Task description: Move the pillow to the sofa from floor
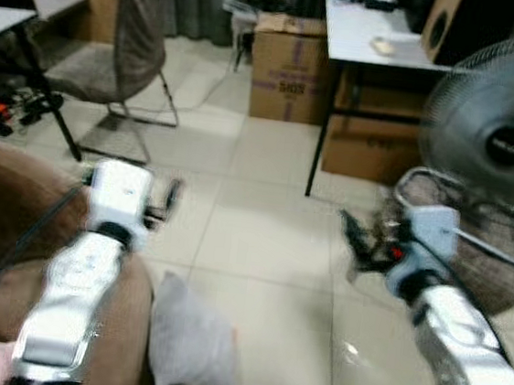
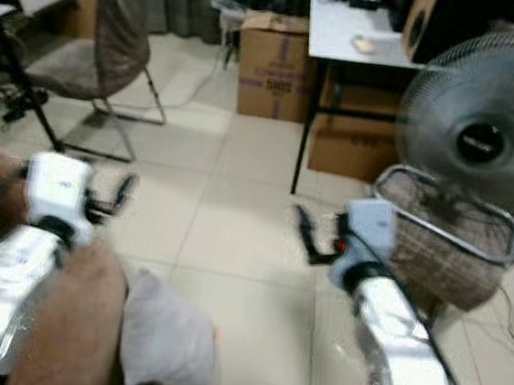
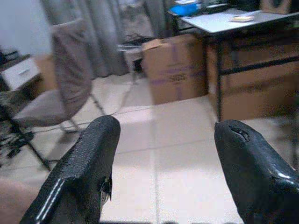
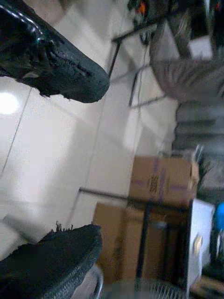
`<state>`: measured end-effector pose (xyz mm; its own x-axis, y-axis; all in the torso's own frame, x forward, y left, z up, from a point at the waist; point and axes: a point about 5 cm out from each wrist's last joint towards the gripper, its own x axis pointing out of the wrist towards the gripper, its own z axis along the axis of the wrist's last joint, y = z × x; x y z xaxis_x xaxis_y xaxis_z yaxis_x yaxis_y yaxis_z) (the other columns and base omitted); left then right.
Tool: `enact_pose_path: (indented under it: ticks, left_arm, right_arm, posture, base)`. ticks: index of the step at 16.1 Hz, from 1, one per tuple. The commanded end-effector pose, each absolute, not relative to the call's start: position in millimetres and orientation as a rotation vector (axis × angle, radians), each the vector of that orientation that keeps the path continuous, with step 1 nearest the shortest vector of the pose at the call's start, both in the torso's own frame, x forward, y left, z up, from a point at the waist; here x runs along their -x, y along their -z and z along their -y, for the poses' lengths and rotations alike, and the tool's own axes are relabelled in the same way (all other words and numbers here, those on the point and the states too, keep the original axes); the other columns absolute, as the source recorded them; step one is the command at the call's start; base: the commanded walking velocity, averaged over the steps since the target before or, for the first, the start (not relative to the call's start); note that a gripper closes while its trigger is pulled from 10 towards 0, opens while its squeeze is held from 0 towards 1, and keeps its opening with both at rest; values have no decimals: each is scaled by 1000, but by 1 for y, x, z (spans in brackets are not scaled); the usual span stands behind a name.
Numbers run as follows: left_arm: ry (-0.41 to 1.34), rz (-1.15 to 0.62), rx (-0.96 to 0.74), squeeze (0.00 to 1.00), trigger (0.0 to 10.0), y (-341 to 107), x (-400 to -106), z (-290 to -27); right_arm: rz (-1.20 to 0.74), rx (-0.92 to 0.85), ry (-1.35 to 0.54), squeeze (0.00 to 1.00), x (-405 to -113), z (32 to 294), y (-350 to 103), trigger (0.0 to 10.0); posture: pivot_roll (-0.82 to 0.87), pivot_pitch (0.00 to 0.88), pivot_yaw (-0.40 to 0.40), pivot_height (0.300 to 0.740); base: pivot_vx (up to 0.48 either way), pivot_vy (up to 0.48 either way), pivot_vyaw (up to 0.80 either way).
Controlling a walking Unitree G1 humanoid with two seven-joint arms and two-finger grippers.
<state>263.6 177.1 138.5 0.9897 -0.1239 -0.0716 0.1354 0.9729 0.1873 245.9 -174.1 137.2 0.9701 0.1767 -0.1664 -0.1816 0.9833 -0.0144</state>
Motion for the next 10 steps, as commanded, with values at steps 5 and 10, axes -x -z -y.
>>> enact_pose_path:
  ticks: [5,10]
  left_arm:
    - [101,-73,-214,118,10000,-138,-263,-185]
    - [115,-79,-216,118,10000,-135,-263,-183]
  right_arm:
    - [-155,28,-177,0,-247,171,-138,10000]
    - [-159,49,-175,0,-247,170,-137,10000]
  posture:
    - [6,0,37,710]
    - [3,0,34,645]
  base:
    - [59,0,0]
    - [0,0,0]
